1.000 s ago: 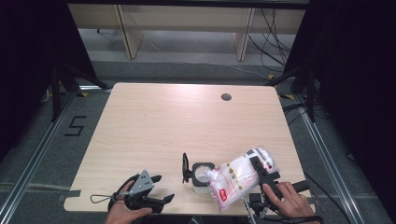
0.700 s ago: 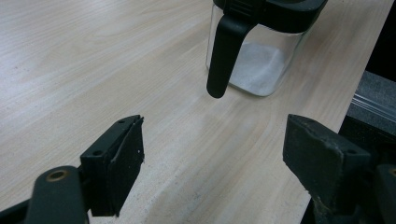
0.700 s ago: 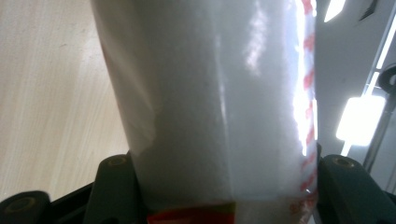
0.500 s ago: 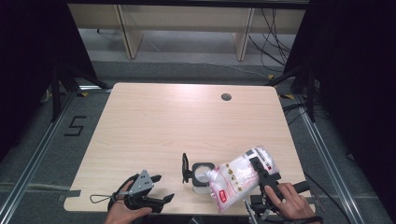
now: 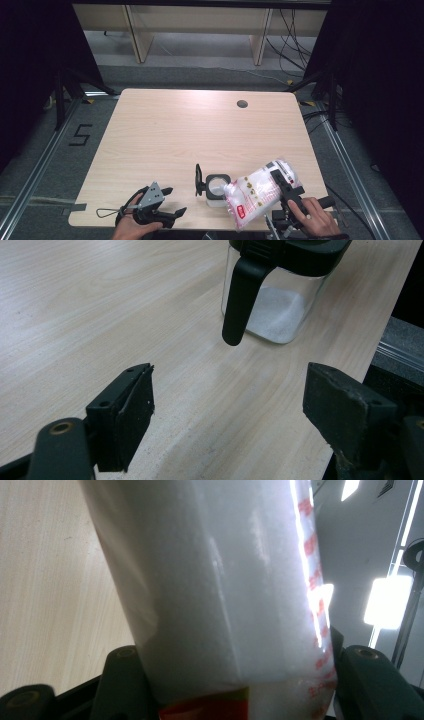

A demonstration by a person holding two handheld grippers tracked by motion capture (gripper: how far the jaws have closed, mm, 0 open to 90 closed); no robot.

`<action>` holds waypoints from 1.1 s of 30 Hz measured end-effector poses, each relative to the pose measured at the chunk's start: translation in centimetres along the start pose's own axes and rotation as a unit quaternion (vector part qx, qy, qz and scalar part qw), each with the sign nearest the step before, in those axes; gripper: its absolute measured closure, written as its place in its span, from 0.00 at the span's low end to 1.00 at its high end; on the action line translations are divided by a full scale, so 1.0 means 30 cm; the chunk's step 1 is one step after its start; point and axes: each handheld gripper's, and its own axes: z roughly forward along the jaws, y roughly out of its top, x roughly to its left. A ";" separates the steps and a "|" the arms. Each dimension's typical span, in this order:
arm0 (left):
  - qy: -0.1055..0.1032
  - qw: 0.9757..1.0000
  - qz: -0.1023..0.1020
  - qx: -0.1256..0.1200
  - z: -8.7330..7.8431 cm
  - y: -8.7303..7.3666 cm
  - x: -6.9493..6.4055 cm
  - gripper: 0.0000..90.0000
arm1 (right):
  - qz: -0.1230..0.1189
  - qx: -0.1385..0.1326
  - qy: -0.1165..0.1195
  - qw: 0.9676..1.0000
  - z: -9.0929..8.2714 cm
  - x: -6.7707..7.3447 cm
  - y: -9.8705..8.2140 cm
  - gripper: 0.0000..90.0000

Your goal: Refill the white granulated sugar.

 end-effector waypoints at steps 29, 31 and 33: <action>0.000 1.000 -0.006 -0.004 0.002 -0.001 -0.002 0.22 | -0.011 0.008 -0.014 1.000 -0.036 -0.042 0.008 0.51; -0.001 1.000 -0.001 -0.004 0.002 -0.001 0.001 0.22 | -0.029 0.000 -0.019 0.999 -0.032 -0.040 0.009 0.51; -0.002 1.000 -0.008 -0.010 0.003 0.000 -0.003 0.22 | -0.029 -0.002 -0.020 0.999 -0.033 -0.046 0.008 0.51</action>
